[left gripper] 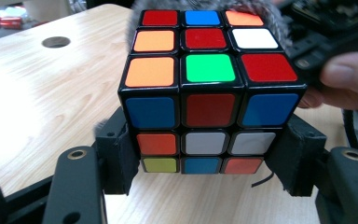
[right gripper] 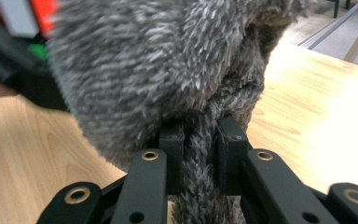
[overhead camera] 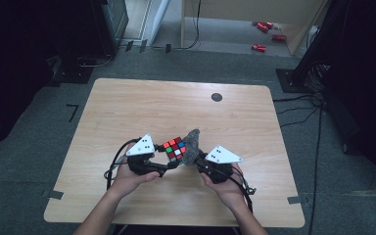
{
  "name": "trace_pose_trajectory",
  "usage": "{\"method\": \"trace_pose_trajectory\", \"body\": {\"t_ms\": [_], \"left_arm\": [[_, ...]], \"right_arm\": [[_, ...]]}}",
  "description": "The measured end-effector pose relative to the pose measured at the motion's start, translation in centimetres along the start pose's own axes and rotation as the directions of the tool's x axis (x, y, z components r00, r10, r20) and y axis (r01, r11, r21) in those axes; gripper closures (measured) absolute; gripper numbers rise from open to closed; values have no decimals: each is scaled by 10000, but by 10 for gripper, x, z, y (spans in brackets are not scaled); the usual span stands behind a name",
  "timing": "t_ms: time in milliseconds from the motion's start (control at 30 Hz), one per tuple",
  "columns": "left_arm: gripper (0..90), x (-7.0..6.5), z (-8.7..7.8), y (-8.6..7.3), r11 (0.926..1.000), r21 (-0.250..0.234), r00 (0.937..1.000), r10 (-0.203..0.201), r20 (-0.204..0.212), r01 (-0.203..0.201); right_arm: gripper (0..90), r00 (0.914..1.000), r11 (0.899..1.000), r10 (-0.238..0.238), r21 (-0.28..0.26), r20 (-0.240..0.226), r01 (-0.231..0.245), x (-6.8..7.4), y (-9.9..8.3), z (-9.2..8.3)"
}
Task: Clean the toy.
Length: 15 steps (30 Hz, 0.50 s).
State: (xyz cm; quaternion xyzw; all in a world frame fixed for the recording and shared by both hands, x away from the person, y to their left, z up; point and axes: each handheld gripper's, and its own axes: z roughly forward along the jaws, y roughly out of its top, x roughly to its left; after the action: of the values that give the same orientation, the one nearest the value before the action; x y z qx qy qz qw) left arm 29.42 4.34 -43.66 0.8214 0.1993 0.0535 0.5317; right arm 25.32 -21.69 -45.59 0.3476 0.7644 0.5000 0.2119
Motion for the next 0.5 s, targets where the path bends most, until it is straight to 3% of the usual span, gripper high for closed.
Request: {"method": "trace_pose_trajectory", "body": {"t_ms": [133,233,400,500], "left_arm": [[351,1,1,-1,10000,68,9999,-44,146,43],[351,-7,7,0,9993,273,9986,262,453,-275],[351,-6,6,0,9994,300,9997,153,204,-159],[351,-1,1,0,9998,179,10000,3,80,-4]], "right_arm": [[772,9996,9996,-243,-162,117,244,3,4,-4],[770,9995,9983,-246,-527,206,257,-1,7,-7],[770,10000,9996,-43,-269,33,44,-5,-1,-2],[770,9998,9999,-146,-19,-113,146,-2,-3,1]]}}
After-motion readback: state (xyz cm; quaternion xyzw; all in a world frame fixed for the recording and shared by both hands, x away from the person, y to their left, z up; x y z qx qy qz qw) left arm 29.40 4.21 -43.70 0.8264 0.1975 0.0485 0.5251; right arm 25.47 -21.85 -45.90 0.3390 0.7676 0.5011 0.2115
